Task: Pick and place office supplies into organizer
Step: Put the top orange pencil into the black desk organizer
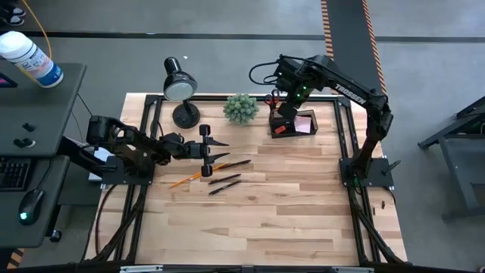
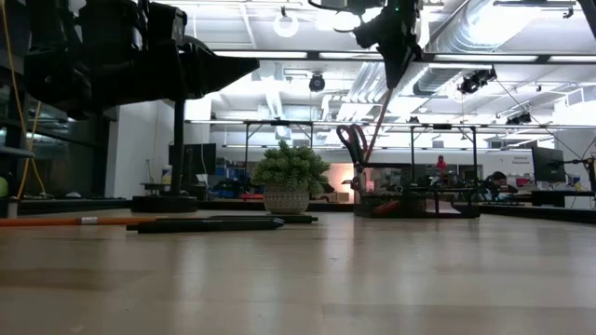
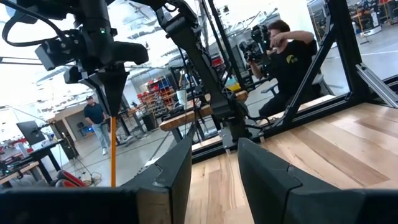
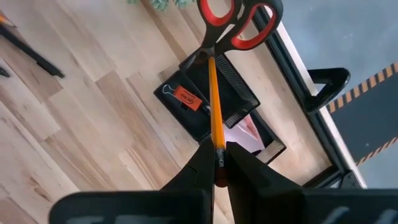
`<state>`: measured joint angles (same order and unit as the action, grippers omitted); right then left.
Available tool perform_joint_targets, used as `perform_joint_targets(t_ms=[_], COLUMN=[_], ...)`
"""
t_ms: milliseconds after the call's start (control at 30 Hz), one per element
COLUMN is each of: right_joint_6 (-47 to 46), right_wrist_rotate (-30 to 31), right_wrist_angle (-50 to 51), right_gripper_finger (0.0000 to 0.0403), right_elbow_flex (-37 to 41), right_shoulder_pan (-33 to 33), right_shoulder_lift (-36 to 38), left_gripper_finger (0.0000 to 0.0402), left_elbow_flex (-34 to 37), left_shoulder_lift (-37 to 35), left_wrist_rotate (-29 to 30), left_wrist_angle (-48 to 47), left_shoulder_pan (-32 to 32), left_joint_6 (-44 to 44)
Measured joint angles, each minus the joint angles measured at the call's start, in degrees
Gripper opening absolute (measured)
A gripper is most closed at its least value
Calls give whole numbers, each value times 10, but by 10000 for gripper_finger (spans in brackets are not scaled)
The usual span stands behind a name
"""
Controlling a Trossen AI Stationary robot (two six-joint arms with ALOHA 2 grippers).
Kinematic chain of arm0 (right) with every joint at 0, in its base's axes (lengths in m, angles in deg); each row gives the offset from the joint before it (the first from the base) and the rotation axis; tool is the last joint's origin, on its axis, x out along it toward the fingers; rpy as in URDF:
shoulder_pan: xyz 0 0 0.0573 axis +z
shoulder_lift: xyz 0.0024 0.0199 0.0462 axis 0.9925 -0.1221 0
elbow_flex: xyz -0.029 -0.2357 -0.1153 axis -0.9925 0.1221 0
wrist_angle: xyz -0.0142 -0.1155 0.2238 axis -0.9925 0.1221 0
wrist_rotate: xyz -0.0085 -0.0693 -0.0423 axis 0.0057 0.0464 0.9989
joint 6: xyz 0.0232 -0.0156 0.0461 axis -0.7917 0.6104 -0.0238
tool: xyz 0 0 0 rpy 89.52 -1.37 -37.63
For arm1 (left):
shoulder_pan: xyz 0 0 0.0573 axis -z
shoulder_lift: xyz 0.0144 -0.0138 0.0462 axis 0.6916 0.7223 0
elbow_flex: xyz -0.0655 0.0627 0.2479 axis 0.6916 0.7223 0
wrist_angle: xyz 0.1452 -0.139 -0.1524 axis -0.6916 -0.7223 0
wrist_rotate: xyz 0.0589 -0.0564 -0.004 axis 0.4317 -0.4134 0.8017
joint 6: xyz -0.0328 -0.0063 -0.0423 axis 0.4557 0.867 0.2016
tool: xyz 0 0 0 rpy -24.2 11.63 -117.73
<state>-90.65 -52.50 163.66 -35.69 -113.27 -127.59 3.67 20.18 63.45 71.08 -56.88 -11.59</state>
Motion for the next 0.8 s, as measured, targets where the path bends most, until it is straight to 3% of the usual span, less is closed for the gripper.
perform_joint_targets(t_ms=[800], right_joint_6=[-64], right_wrist_rotate=[-64], right_wrist_angle=[0], right_gripper_finger=[12], right_elbow_flex=[0], right_shoulder_pan=[-37], right_shoulder_lift=[-3], left_gripper_finger=[117], left_elbow_flex=[0], left_shoulder_lift=[0], left_wrist_rotate=[0], left_wrist_angle=[-9], left_shoulder_pan=[0], left_joint_6=[2])
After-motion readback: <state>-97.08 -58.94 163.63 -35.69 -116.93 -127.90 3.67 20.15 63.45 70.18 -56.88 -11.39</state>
